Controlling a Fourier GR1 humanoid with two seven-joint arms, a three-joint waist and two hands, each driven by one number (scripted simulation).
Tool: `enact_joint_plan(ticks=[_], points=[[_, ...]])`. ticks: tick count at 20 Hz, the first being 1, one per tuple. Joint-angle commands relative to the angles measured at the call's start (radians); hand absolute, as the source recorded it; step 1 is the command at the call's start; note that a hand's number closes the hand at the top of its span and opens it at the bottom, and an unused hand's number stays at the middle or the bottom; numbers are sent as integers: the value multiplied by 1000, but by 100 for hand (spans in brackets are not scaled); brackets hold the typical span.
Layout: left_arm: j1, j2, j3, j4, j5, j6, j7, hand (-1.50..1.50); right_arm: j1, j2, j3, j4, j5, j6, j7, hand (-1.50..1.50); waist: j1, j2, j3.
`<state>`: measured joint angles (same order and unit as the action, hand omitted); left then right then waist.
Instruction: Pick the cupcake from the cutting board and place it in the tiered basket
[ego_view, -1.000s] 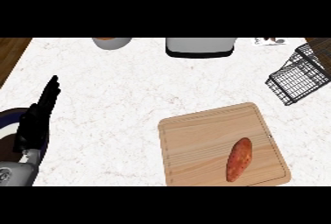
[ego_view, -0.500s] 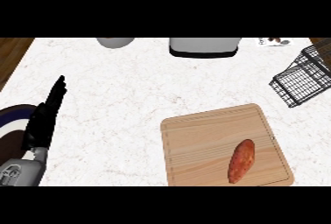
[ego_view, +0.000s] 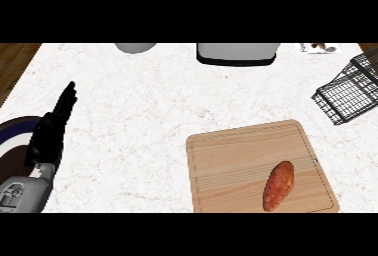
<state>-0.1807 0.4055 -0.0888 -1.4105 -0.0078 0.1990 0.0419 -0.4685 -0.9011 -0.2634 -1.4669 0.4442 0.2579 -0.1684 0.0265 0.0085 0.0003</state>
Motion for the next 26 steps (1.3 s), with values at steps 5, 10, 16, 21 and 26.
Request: enact_joint_plan(ticks=[5,10,16,21,26], points=[[39,-24,-25,-79,-44,2,38,0,-256,9,112,395,210,-143,-153,150,10,-3,0],[-15,-42,1,-32,-37,-7,41,0,-354,-13,116,673,234,-134,-364,150,7,1,0],[12,-33,20,-17,-42,-29,-3,0,-409,-8,118,895,257,-105,-506,150,9,2,1],[-14,-51,9,8,-48,-33,-5,0,-445,58,79,1033,205,18,-408,150,13,8,1],[-3,-77,7,-8,-88,4,13,0,-490,20,88,1140,253,18,-498,-150,6,2,1]])
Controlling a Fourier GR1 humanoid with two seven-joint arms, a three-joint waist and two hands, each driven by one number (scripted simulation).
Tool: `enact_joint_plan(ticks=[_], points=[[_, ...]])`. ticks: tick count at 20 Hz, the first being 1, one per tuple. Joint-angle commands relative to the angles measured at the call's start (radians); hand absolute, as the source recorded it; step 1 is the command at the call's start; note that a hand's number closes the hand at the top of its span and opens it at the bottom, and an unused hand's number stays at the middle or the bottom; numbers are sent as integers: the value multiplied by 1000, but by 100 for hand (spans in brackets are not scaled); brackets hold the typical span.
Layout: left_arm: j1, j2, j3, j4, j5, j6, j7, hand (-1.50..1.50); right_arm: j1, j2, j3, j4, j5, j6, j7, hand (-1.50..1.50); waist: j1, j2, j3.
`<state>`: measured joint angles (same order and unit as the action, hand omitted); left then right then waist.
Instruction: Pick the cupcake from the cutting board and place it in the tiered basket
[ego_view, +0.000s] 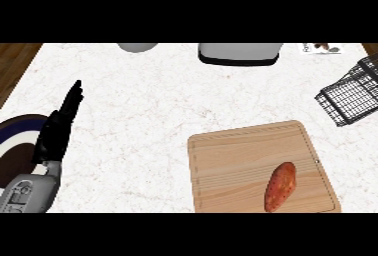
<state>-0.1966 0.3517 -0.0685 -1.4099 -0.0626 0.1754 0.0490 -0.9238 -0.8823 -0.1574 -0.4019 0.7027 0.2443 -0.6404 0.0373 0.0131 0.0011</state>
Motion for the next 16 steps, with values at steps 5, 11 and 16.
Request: enact_joint_plan(ticks=[5,11,16], points=[[23,-17,-4,-22,-25,5,4,0,-37,26,-122,137,-97,-4,-44,-150,-5,-2,1],[-42,-27,-3,-1,-34,0,45,0,-134,-79,-209,166,-170,73,-21,-150,-9,0,1],[11,-19,32,20,-13,-13,-30,0,-162,-215,-244,228,-190,180,72,-150,2,4,1]])
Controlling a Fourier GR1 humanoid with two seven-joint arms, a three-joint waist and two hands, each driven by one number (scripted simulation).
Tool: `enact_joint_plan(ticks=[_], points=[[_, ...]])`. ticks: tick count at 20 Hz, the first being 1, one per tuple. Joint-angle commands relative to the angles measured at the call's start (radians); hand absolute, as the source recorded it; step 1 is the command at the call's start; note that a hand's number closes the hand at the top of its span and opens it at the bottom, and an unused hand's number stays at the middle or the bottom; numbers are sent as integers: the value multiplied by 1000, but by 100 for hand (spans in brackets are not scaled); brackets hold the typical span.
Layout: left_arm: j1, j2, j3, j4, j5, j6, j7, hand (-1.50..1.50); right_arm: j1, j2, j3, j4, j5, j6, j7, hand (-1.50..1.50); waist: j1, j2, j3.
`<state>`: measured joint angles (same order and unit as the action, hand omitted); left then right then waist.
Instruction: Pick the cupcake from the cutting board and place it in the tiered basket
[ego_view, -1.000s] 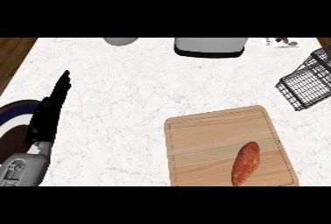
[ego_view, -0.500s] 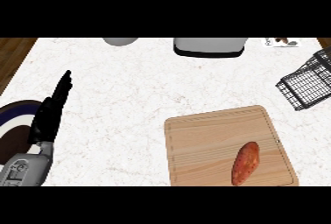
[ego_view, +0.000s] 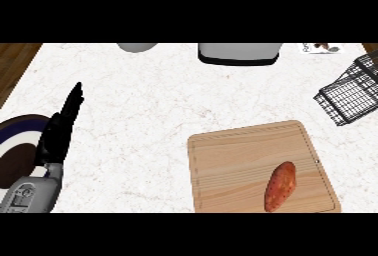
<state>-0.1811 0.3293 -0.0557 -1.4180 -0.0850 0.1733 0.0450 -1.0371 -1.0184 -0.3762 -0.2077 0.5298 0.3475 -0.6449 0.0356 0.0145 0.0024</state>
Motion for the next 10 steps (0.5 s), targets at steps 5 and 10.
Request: enact_joint_plan(ticks=[5,10], points=[[-30,15,25,4,19,-31,-7,0,29,-169,-54,103,-38,176,72,-150,7,9,3],[12,3,3,-47,8,-22,14,0,119,-256,-71,123,-53,249,-6,-150,10,8,9]])
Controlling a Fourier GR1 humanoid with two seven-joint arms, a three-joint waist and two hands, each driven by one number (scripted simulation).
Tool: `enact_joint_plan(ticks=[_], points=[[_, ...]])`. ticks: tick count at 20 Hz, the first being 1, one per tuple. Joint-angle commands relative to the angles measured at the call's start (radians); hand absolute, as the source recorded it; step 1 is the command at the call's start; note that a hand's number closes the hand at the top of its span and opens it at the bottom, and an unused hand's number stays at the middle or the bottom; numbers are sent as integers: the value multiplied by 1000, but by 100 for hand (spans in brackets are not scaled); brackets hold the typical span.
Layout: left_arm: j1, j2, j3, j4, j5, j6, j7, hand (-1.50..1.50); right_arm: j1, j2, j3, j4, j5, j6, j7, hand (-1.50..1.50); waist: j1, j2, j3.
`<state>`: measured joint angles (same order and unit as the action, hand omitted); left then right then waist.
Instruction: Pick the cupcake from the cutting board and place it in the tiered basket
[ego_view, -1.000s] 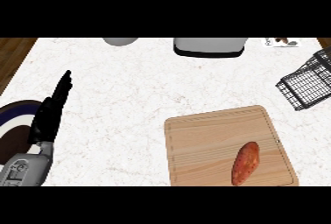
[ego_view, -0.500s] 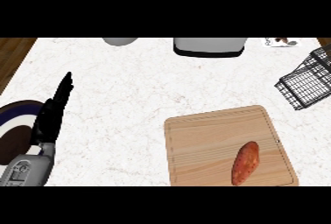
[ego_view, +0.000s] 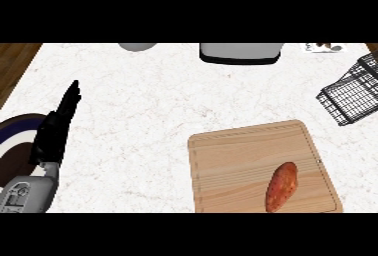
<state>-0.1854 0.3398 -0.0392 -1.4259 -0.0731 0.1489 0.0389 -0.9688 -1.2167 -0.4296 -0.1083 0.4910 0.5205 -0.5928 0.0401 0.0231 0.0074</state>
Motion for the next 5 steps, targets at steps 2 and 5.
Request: enact_joint_plan(ticks=[2,5], points=[[-28,0,7,16,-3,1,0,0,53,-65,-27,24,-27,115,-71,-150,-10,8,4],[-10,-27,-9,7,-12,19,6,0,86,-61,-59,40,-61,136,-99,-150,-13,3,6]])
